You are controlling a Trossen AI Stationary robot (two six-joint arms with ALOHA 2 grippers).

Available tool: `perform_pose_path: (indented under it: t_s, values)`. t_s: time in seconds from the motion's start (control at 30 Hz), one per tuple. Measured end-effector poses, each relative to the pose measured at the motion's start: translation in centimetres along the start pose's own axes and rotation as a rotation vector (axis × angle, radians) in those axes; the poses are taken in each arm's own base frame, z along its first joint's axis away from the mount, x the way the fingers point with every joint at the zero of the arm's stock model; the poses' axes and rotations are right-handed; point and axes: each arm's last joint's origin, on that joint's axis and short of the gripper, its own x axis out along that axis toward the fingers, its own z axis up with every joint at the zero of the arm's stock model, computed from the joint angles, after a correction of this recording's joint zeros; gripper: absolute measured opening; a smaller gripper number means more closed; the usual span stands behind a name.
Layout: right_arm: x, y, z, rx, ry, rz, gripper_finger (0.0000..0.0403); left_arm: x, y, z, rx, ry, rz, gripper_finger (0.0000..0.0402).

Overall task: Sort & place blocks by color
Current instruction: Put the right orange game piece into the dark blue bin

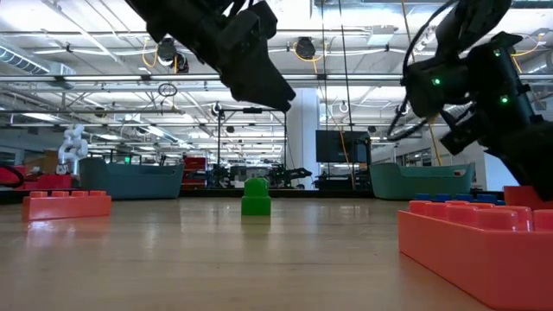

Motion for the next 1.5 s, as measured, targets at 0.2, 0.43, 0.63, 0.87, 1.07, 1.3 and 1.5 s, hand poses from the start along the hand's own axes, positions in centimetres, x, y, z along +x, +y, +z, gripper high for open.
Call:
perform_pose_path:
  t_s: [0.2,0.43,0.63,0.87,1.07,1.3,1.5]
  values:
    - [0.9,-0.1,-0.3,0.027,0.015,-0.004,0.0263,0.0,-0.2,0.0,0.016,-0.002,-0.004,0.0246]
    - [0.9,0.4,-0.2,0.028,-0.009,0.029,0.0175,0.0,-0.1,0.0,0.006,-0.002,0.018,0.0246]
    - [0.9,0.6,0.0,0.013,-0.019,0.060,0.0086,0.0,-0.1,0.0,0.004,-0.002,0.020,0.0246]
    - [0.9,0.8,0.5,-0.015,-0.073,0.083,0.0085,0.0,-0.1,0.2,0.003,-0.025,0.022,0.0246]
    - [0.6,1.0,0.8,-0.052,-0.138,0.111,0.0085,0.0,-0.1,0.3,0.003,-0.030,0.023,0.0246]
    - [-2.4,1.9,3.1,-0.105,-0.526,0.257,0.0085,0.0,0.2,0.4,0.022,-0.035,0.071,0.0246]
    - [-6.1,2.2,4.2,-0.237,-0.952,0.330,0.0085,0.0,0.2,0.4,0.030,-0.044,0.072,0.0246]
